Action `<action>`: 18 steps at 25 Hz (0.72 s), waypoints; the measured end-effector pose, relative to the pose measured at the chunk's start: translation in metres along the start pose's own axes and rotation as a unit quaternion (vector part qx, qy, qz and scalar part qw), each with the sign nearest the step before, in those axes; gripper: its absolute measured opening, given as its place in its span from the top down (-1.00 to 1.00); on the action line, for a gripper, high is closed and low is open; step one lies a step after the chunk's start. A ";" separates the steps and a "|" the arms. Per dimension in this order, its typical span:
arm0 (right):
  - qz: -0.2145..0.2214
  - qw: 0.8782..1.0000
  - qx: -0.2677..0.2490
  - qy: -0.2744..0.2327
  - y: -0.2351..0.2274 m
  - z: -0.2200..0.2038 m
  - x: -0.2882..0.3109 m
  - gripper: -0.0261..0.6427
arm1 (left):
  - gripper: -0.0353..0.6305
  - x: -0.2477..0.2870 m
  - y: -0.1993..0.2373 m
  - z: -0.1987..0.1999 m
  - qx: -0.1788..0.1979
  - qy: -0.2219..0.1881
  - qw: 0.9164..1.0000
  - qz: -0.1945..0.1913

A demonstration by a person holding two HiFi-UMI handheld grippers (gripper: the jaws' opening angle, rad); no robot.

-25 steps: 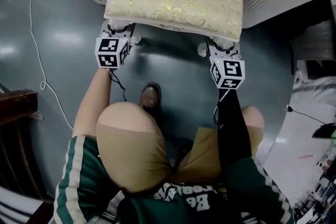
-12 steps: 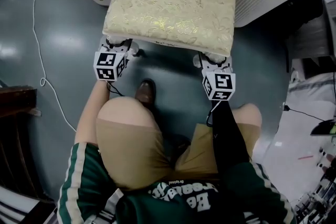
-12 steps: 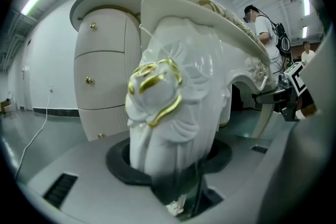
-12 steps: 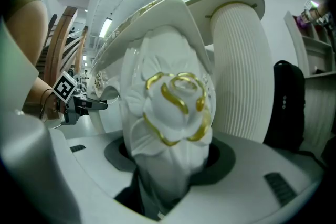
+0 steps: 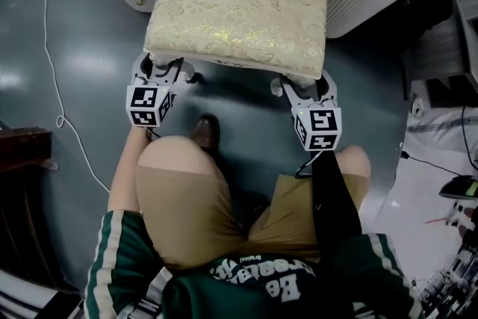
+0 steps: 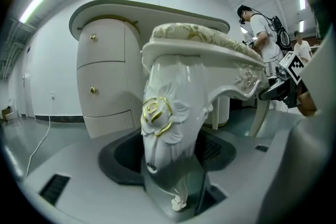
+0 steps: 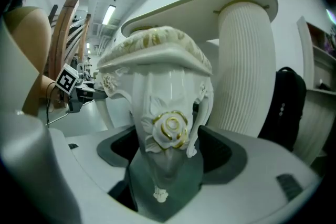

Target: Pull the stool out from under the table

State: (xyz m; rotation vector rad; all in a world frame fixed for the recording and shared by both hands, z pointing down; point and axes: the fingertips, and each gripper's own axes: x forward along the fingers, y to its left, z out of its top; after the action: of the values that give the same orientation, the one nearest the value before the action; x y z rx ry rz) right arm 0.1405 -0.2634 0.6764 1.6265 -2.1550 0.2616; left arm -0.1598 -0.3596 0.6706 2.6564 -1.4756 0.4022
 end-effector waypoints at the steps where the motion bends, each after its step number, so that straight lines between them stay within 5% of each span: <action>1: 0.005 1.000 -0.007 0.000 0.002 0.004 -0.006 -0.18 | 0.05 -0.005 -0.001 0.003 0.003 0.000 1.000 -0.003; 10: 0.014 0.998 -0.007 -0.053 -0.002 0.048 -0.058 -0.10 | 0.01 -0.044 -0.001 0.028 0.007 -0.009 1.000 -0.009; 13: 0.012 0.997 -0.011 -0.078 -0.008 0.066 -0.068 -0.10 | 0.01 -0.061 0.014 0.059 -0.016 -0.044 0.999 0.012; 18: 0.000 0.993 -0.006 -0.122 -0.024 0.105 -0.077 -0.09 | 0.01 -0.072 0.026 0.109 0.005 -0.049 0.999 0.017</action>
State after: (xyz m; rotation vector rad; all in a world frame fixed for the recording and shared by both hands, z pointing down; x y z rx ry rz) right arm 0.1576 -0.2453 0.5458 1.7287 -2.3279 0.0503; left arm -0.1973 -0.3348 0.5451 2.7001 -1.5507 0.2856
